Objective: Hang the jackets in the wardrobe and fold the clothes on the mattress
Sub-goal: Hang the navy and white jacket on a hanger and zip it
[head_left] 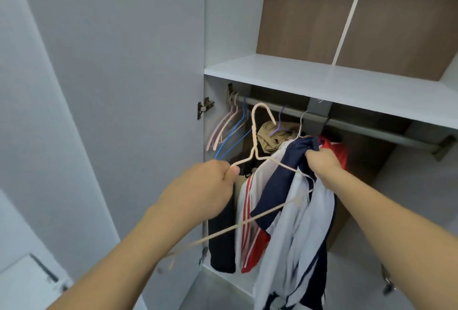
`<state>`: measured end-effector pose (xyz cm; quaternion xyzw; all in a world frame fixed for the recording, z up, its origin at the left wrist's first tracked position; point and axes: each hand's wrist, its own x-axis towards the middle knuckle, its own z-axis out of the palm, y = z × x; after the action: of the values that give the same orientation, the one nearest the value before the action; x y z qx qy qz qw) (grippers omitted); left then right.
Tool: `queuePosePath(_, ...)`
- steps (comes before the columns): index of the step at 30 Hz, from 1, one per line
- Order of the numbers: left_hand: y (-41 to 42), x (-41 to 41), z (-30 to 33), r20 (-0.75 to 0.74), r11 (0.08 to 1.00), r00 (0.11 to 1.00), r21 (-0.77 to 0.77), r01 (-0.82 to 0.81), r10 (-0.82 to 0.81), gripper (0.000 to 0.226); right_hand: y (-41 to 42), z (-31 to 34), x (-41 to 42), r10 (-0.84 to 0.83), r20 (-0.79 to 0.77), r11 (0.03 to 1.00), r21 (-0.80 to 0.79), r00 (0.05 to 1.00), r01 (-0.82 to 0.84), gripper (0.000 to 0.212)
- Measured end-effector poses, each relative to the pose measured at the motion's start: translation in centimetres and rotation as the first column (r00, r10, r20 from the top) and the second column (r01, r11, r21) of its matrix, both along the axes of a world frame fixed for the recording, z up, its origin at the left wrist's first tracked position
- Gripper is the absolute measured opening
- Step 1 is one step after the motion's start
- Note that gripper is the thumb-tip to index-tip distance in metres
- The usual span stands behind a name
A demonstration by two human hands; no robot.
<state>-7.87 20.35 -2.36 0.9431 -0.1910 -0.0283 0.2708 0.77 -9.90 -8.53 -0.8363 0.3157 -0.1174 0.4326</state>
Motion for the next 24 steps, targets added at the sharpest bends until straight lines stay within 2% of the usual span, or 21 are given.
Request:
queuePosePath(2,-0.4,0.1,-0.5,0.052,0.998,0.997,0.015,0.057,-0.058,0.042,1.7,1.0,-0.8,0.059,0.038,0.998,-0.019,0.998,-0.059,0.017)
queuePosePath(4,-1.1,0.7,-1.6,0.081,0.996,0.992,0.004,0.092,-0.092,0.040,3.6,2.2,-2.1,0.106,0.095,0.994,0.016,0.990,-0.108,0.018)
queuePosePath(7,-2.1,1.9,-3.9,0.021,0.984,0.990,-0.114,0.138,-0.136,0.040,6.3,3.8,-4.2,0.177,0.239,0.975,0.092,0.955,-0.203,0.018)
queuePosePath(9,-2.1,2.7,-5.4,-0.061,0.958,0.984,-0.248,0.147,-0.167,0.043,8.2,4.9,-6.1,0.203,0.336,0.957,0.131,0.920,-0.259,0.018)
queuePosePath(10,-1.9,3.1,-5.9,-0.094,0.929,0.979,-0.343,0.139,-0.181,0.044,8.7,5.3,-6.9,0.232,0.356,0.963,0.051,0.905,-0.266,0.017)
queuePosePath(11,-1.5,3.3,-6.3,-0.109,0.891,0.975,-0.436,0.128,-0.193,0.044,8.7,5.4,-7.5,0.273,0.335,0.962,-0.108,0.902,-0.251,0.013)
queuePosePath(13,-0.7,3.5,-6.2,-0.071,0.826,0.967,-0.537,0.171,-0.246,0.046,8.6,5.6,-8.7,0.361,0.247,0.892,-0.374,0.899,-0.255,0.009)
queuePosePath(15,-0.3,3.8,-5.6,-0.002,0.799,0.955,-0.548,0.247,-0.296,0.045,8.6,5.7,-9.4,0.431,0.217,0.850,-0.424,0.876,-0.313,0.008)
queuePosePath(17,-0.2,3.7,-4.9,-0.009,0.760,0.934,-0.584,0.285,-0.356,0.044,9.1,6.1,-9.4,0.448,0.246,0.844,-0.434,0.859,-0.316,0.013)
queuePosePath(19,-0.2,3.5,-4.5,-0.135,0.698,0.888,-0.673,0.243,-0.439,0.041,9.5,6.5,-9.1,0.442,0.287,0.812,-0.531,0.850,-0.243,0.012)
queuePosePath(20,-0.1,3.5,-4.6,-0.244,0.700,0.856,-0.693,0.176,-0.456,0.040,9.7,6.8,-9.1,0.428,0.307,0.794,-0.577,0.850,-0.192,0.016)
queuePosePath(22,0.4,4.1,-5.4,-0.460,0.758,0.781,-0.652,0.026,-0.422,0.032,9.6,6.9,-9.1,0.368,0.356,0.790,-0.607,0.859,-0.087,0.031)
queuePosePath(23,0.6,4.5,-6.4,-0.522,0.806,0.756,-0.591,0.013,-0.395,0.028,9.4,7.1,-9.1,0.334,0.390,0.801,-0.598,0.858,-0.040,0.034)
queuePosePath(24,0.9,4.9,-7.4,-0.559,0.852,0.737,-0.522,0.045,-0.381,0.036,9.4,7.3,-9.1,0.309,0.415,0.804,-0.595,0.856,-0.002,0.034)
